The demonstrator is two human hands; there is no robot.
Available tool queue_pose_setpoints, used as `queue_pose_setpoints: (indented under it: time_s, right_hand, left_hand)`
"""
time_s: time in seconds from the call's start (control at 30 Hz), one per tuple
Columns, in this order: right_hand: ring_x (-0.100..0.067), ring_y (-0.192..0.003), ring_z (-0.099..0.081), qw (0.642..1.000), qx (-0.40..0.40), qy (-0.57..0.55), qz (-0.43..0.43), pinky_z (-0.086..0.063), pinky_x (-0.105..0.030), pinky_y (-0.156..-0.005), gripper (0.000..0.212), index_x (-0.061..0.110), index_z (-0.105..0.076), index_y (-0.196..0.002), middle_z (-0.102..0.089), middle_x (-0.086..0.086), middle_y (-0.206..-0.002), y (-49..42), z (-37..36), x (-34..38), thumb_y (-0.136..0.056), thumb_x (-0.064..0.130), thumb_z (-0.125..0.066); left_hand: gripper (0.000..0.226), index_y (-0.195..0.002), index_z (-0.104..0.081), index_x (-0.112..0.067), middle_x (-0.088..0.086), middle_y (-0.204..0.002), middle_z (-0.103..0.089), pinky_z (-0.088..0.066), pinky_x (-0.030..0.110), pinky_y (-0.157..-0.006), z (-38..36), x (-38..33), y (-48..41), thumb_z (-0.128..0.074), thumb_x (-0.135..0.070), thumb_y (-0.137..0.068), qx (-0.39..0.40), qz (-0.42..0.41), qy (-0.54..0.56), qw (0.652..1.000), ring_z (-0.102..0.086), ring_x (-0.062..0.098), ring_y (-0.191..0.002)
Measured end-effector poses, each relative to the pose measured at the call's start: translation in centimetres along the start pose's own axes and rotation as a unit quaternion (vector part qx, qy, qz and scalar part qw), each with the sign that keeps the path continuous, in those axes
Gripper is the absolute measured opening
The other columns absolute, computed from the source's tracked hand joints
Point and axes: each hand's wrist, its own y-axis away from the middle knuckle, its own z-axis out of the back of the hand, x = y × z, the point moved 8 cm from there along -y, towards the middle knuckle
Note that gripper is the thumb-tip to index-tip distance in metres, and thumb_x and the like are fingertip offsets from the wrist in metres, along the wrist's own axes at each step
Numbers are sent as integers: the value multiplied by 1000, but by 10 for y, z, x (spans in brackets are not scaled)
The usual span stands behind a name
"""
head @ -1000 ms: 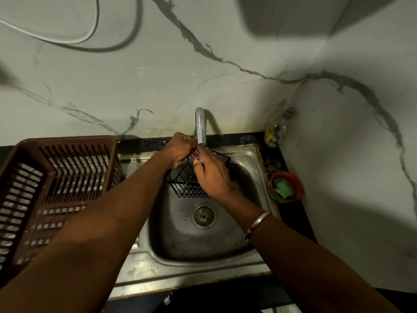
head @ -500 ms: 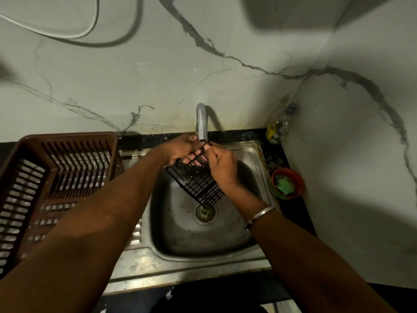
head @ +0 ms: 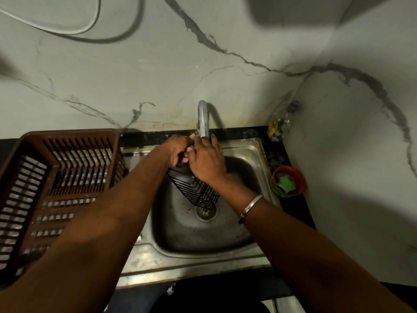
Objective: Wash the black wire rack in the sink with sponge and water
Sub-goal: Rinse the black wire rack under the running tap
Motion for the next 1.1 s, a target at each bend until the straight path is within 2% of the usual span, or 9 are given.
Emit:
queue_pose_setpoints:
  time_s: [0.1, 0.23, 0.4, 0.53, 0.63, 0.7, 0.8, 0.87, 1.1]
  right_hand:
    - [-43, -144, -42, 997, -4, -34, -64, -37, -57, -119, 59, -1, -53, -143, -50, -28, -148, -5, -2, -13, -106, 40, -34]
    - [-39, -149, -38, 998, 4, -67, -11, -24, -57, -127, 54, -3, -42, -153, -46, -24, -156, 7, -8, 3, -106, 23, -47]
    - [-43, -156, -18, 995, 12, -79, -66, -25, -54, -127, 66, 2, -25, -162, -17, -22, -171, 13, -15, -3, -104, 23, -50]
    - [-39, -149, -37, 970, 23, -184, -159, -46, -49, -114, 68, 25, -9, -169, -17, -17, -170, 16, -28, -21, -110, 31, -42]
    - [-36, -140, -48, 965, 23, -196, -174, -49, -53, -109, 65, 26, -13, -168, -36, -16, -161, 17, -31, -22, -110, 35, -41]
    - [-29, -122, -62, 948, 0, -248, -197, -55, -46, -95, 55, 27, -32, -163, -57, -13, -143, 15, -23, -33, -110, 39, -42]
    - [-19, -81, -66, 901, -80, -355, -235, -54, -38, -71, 23, 16, -71, -117, -71, -5, -95, -2, -2, -58, -109, 28, -52]
    - [-16, -82, -70, 911, -92, -327, -235, -62, -37, -73, 15, 16, -75, -110, -75, -2, -97, -19, 12, -66, -105, 18, -61]
    - [-27, -124, -66, 953, 146, -221, -146, -59, -40, -99, 38, 13, -67, -130, -69, -10, -131, -68, -10, -55, -93, 6, -75]
  left_hand:
    - [43, -79, -60, -19, -6, -46, -53, -37, 16, -41, 0, 4, 5, -47, -41, -114, -9, 33, 15, 999, -48, 7, -36]
    - [42, -84, -63, -16, -4, -49, -55, -40, 21, -42, -4, 13, 1, -47, -39, -115, -2, 52, 73, 996, -46, 9, -39]
    - [39, -90, -65, -11, -1, -53, -56, -42, 22, -44, -9, 18, 3, -46, -35, -115, -11, 63, 135, 989, -49, 9, -41]
    - [49, -79, -58, -14, -3, -41, -54, -36, 15, -32, -7, 21, 8, -41, -42, -116, -41, 85, 143, 985, -48, 8, -29]
    - [47, -79, -57, -13, -2, -40, -56, -36, 15, -31, -2, 19, 13, -43, -39, -116, -59, 85, 135, 985, -53, 8, -29]
    - [45, -82, -58, -14, -2, -42, -58, -36, 13, -32, 3, 17, 19, -43, -39, -116, -60, 83, 121, 987, -57, 8, -32]
    - [46, -81, -57, -17, -6, -42, -54, -32, 12, -35, 4, 15, 27, -39, -41, -116, -44, 77, 93, 992, -59, 7, -35]
    - [47, -81, -58, -18, -6, -44, -54, -32, 12, -36, 2, 16, 31, -40, -42, -116, -38, 75, 74, 994, -57, 6, -35]
    - [47, -80, -58, -18, -5, -43, -51, -30, 12, -35, 0, 15, 37, -39, -42, -116, -40, 65, 73, 994, -50, 8, -32]
